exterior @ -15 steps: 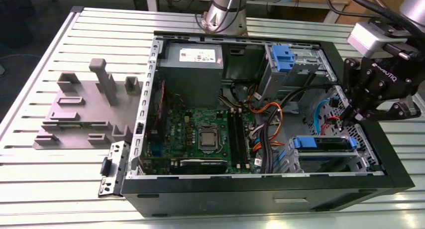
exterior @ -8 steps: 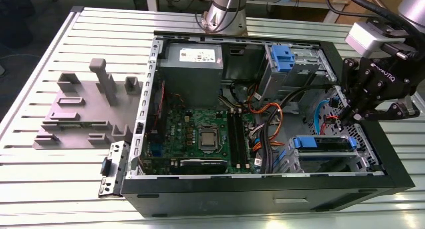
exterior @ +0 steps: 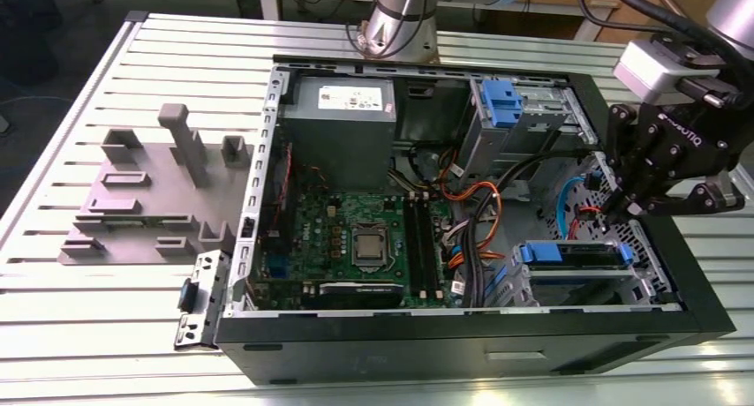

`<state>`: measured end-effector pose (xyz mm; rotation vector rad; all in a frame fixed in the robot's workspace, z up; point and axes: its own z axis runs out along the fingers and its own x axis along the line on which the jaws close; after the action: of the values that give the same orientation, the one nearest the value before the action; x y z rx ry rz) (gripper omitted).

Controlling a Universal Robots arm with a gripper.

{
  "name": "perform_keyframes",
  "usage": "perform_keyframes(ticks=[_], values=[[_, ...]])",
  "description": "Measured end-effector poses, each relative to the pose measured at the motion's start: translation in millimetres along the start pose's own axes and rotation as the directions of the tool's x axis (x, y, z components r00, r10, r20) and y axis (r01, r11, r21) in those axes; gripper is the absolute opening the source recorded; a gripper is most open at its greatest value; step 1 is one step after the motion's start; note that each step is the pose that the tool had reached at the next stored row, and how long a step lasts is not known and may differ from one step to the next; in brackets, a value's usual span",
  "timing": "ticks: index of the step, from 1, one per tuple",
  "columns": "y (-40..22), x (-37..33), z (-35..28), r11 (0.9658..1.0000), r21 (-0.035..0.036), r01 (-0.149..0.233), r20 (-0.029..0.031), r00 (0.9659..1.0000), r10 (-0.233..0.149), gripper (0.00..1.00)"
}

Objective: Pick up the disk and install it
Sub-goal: 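Insert the first disk wire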

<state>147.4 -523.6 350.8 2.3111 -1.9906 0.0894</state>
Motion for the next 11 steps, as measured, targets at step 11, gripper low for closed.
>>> perform_keyframes(ticks=[11], values=[[0.5, 0.6, 2.8, 0.9893, -0.015, -0.145, 0.004, 0.9894, 0.145, 0.17]])
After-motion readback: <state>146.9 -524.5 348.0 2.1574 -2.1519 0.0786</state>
